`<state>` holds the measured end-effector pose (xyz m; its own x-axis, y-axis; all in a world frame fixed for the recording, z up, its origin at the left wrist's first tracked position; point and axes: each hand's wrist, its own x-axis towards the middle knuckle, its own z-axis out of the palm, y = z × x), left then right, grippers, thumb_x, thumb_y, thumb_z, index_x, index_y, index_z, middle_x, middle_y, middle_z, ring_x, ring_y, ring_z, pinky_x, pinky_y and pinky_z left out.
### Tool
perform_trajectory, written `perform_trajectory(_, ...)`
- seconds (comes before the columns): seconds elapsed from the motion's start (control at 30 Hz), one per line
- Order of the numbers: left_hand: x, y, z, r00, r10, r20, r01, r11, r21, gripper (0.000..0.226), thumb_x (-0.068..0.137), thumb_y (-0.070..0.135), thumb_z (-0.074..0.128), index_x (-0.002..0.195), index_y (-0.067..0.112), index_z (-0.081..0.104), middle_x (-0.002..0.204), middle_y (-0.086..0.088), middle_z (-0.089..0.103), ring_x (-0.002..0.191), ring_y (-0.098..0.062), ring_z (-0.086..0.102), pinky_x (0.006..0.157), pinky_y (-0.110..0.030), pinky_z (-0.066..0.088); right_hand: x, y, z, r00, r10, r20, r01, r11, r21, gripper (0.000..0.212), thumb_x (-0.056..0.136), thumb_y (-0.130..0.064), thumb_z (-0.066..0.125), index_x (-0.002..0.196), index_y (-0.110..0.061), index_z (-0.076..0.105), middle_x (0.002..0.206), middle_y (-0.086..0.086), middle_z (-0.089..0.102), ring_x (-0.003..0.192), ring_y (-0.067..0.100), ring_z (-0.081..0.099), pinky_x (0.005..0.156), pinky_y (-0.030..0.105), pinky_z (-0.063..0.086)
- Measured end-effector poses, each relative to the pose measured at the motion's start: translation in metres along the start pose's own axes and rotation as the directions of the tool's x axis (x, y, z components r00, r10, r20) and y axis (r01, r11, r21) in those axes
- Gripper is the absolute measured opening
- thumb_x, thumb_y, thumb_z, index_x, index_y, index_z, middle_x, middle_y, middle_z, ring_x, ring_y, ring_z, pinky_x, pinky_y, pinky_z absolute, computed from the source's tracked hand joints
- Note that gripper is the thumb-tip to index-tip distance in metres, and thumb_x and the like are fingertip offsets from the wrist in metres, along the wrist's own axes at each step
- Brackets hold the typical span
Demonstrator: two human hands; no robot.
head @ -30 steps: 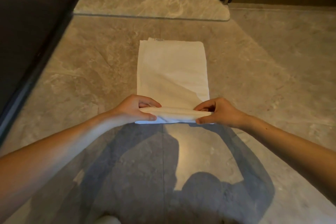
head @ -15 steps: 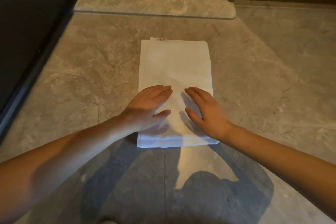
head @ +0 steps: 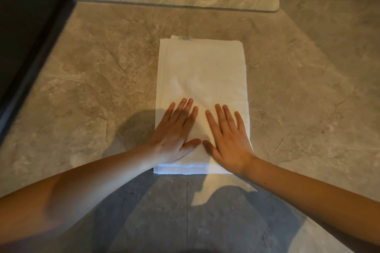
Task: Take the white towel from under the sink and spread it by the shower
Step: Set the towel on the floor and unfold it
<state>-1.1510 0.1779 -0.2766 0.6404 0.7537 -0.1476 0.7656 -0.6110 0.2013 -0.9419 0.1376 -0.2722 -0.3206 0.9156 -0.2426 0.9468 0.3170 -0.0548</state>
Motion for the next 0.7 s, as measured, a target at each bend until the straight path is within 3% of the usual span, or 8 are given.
perform_trajectory(0.23,0.0,0.0,0.002,1.0,0.006,-0.015,-0.006,1.0,0.007,0.086,0.094,0.062,0.025,0.153,0.001,0.012,0.16,-0.022,0.003,0.149,-0.035,-0.003,0.12,-0.051,0.007,0.001,0.0,0.003,1.0,-0.002,-0.012,0.002,1.0,-0.002,0.077,0.097,-0.061,0.019,0.156,-0.014,0.002,0.161,0.023,0.003,0.149,0.038,0.001,0.119,0.057,0.008)
perform_trajectory(0.43,0.0,-0.006,0.0,0.999,0.028,0.015,-0.028,1.0,-0.012,0.088,0.093,0.064,0.025,0.153,0.004,0.007,0.161,-0.02,-0.001,0.149,-0.031,-0.008,0.121,-0.046,0.0,0.001,-0.001,-0.003,0.999,-0.005,0.032,0.006,1.0,-0.028,0.077,0.097,-0.061,0.011,0.155,-0.015,-0.007,0.161,0.021,-0.006,0.148,0.037,-0.009,0.12,0.055,0.0)
perform_trajectory(0.57,-0.011,-0.027,-0.012,0.988,0.14,0.057,-0.142,0.989,0.033,0.085,0.093,0.064,0.029,0.152,0.005,0.019,0.162,-0.017,0.009,0.15,-0.029,0.001,0.121,-0.045,0.005,0.002,0.0,-0.011,0.998,-0.025,0.052,0.024,1.0,0.012,0.076,0.097,-0.06,0.012,0.155,-0.017,-0.01,0.161,0.02,-0.01,0.148,0.035,-0.014,0.119,0.052,-0.006)
perform_trajectory(0.7,-0.038,-0.044,-0.019,0.978,0.201,0.063,-0.198,0.979,-0.041,0.081,0.091,0.064,0.042,0.15,0.01,0.028,0.161,-0.01,0.017,0.149,-0.024,0.009,0.121,-0.04,0.008,-0.001,-0.005,-0.025,0.994,-0.113,-0.006,0.113,0.986,0.126,0.075,0.099,-0.054,0.029,0.156,-0.011,0.006,0.162,0.019,0.002,0.149,0.034,-0.005,0.121,0.043,-0.006)
